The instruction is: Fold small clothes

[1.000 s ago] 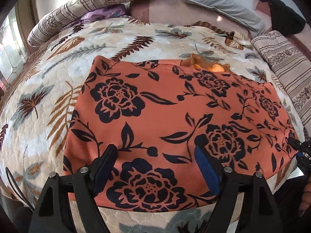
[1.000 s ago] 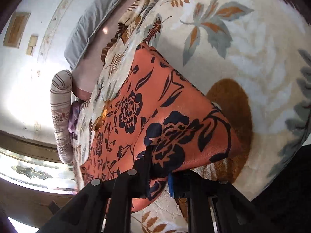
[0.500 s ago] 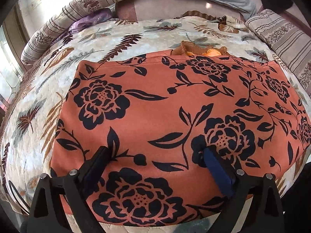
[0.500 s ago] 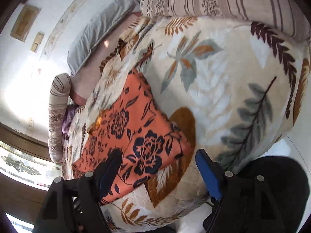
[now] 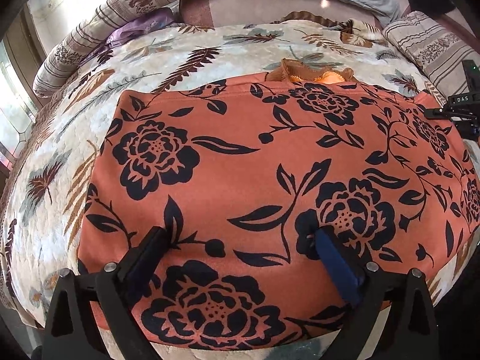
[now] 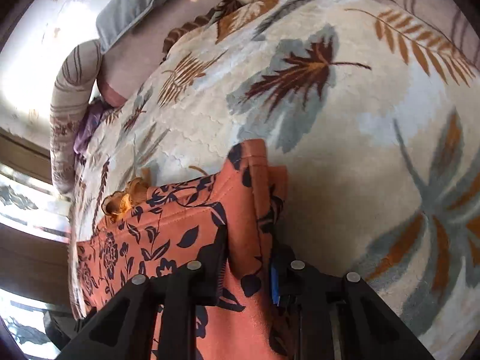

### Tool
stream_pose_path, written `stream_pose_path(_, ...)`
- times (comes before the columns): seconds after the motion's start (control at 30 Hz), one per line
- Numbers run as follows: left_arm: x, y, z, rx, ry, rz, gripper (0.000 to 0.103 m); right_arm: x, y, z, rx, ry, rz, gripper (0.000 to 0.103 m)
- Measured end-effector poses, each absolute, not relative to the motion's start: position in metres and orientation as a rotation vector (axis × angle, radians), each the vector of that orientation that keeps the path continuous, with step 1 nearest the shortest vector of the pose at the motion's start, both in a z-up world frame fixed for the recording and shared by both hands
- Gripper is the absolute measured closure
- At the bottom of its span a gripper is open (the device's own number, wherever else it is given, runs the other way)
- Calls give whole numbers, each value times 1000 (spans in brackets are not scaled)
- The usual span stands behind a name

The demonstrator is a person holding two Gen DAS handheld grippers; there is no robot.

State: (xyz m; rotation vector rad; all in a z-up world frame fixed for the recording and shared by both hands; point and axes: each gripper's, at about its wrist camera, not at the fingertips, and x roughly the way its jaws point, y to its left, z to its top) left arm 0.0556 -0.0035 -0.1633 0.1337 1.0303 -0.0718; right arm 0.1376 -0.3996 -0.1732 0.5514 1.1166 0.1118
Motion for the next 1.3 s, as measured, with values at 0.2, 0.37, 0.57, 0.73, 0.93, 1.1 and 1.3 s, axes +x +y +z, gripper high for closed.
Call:
stream_pose_path(0.2, 58, -8, -160, 125, 1054, -34, 5, 130, -401, -166, 426, 1112, -77, 73)
stream_pose_path(0.37, 25, -5, -91, 10, 878, -103, 12, 86, -416, -131, 447, 975, -156, 25)
stream_pose_path(0.57, -11, 26, -88, -139, 823, -61, 11, 20, -370, -82, 605, 872, 171, 23)
stream_pose_path(0.73, -1, 63, -170, -264, 1074, 63, 11, 11, -324, -142, 694, 1000, 270, 16)
stream_pose_path(0.93, -22, 72, -116, -286, 882, 48, 11, 3, -329, -148, 755, 950, 210, 15)
stream_pose_path(1.1, 3, 108, -173, -324, 1078, 150, 11, 3, -339, -166, 768, 955, 146, 7)
stream_pose_path(1.3, 0, 98, -155, -208, 1007, 172, 11, -3, -351, -153, 778, 930, 119, 7)
